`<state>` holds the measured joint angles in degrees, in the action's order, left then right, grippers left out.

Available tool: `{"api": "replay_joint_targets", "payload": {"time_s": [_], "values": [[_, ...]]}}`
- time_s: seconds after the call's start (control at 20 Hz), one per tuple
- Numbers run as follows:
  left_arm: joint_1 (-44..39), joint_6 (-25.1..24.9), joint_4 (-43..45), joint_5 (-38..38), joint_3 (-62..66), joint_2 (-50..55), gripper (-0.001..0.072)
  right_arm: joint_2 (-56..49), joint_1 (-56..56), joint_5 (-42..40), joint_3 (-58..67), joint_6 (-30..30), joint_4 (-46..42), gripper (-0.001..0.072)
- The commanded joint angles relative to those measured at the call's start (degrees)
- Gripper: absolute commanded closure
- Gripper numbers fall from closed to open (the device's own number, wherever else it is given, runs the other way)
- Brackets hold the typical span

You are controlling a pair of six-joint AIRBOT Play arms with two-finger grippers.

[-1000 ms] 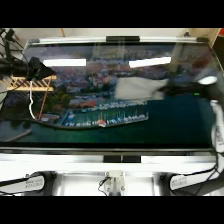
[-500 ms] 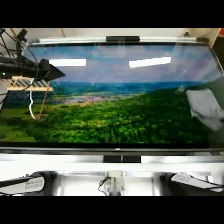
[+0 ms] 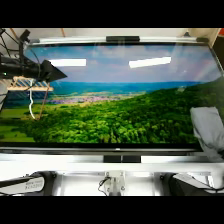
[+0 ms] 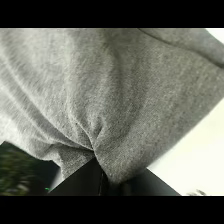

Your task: Fold the shirts.

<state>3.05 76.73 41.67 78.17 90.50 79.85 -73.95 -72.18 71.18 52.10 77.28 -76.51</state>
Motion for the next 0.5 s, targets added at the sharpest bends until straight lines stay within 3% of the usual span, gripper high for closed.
{"api": "replay_joint_targets", "payload": {"time_s": [0.0, 0.1, 0.15, 0.2, 0.25, 0.45], "values": [[-0.02, -0.35, 0.00, 0.48, -0.02, 0.04, 0.0675, 0.37, -0.92, 0.74, -1.33, 2.89, -4.04, 0.0652], [-0.04, -0.46, 0.00, 0.48, -0.02, 0.04, 0.0675, 0.37, -0.92, 0.74, -2.14, 4.61, -4.72, 0.0638], [-0.02, -0.66, 0.00, 0.44, -0.02, 0.04, 0.0676, 0.37, -0.94, 0.70, -2.36, 4.81, -5.27, 0.0455], [0.00, -1.11, 0.00, 0.22, -0.02, 0.04, 0.0675, 0.44, -0.92, 1.14, -2.34, 4.55, -5.51, 0.0206], [0.04, -1.29, 0.00, -0.39, -0.02, 0.07, 0.0676, 0.70, -0.92, 2.78, -2.27, 3.72, -5.62, 0.0156], [0.11, -1.27, 0.02, -2.03, 0.02, 0.09, 0.0676, 6.43, -0.74, 5.57, -0.83, 7.65, -5.88, 0.0156]]}}
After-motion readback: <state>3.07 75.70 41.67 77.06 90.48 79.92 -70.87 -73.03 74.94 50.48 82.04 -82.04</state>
